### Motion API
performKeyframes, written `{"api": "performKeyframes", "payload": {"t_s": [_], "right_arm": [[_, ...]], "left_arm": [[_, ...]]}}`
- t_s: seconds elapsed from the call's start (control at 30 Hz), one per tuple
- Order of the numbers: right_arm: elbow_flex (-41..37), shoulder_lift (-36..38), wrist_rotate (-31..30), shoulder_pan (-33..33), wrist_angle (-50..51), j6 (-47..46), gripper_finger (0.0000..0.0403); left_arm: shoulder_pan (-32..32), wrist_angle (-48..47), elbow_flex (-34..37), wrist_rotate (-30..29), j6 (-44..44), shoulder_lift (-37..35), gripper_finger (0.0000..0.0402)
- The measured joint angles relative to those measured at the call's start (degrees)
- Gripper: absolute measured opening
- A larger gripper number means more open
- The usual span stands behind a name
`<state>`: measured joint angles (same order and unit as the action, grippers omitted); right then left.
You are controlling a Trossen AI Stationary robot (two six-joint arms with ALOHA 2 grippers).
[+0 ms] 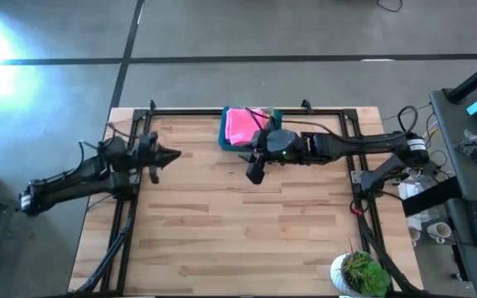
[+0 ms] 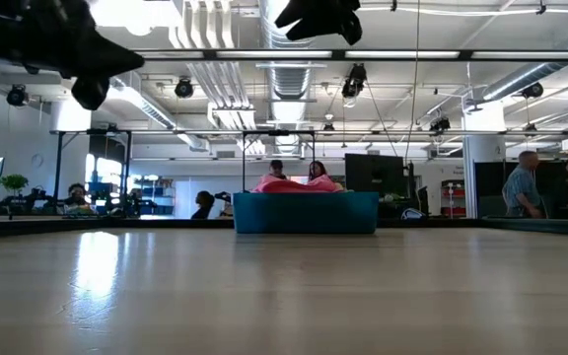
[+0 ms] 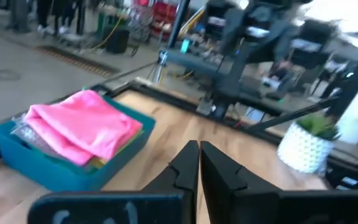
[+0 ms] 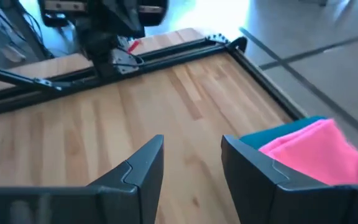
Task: Fold microfiber towels
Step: Return to Home Position
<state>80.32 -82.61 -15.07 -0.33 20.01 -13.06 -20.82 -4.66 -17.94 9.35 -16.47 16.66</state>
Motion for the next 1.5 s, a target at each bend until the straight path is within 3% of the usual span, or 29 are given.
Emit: {"api": "performKeyframes", "payload": {"t_s": [0.33, 0.63, 0.83, 1.0, 1.2, 1.5], "right_arm": [[4.8, 5.1, 0.0, -1.0, 11.5, -5.2, 0.015], [1.7, 21.3, -0.1, -0.8, 14.6, 3.6, 0.015], [-12.0, 35.2, 0.1, -0.3, 8.9, 3.1, 0.015], [-30.2, 44.8, 0.1, -0.3, -6.1, 0.5, 0.015], [-45.4, 50.9, 1.7, -0.3, -15.0, -0.7, 0.015], [-58.2, 57.0, 2.0, -0.3, -19.8, -6.4, 0.015]], "left_arm": [[0.0, -0.7, 8.1, 0.5, -1.2, -15.4, 0.0], [-0.1, -0.5, 11.2, -5.7, -0.9, -14.3, 0.0], [-0.1, 0.1, 13.0, -8.4, -1.1, -14.4, 0.0], [-0.1, 0.3, 15.3, -8.4, -0.9, -14.9, 0.0], [-0.1, 0.2, 15.3, -8.5, 3.3, -14.6, 0.0], [-0.1, -0.1, 15.3, -8.5, 3.3, -13.9, 0.0]]}}
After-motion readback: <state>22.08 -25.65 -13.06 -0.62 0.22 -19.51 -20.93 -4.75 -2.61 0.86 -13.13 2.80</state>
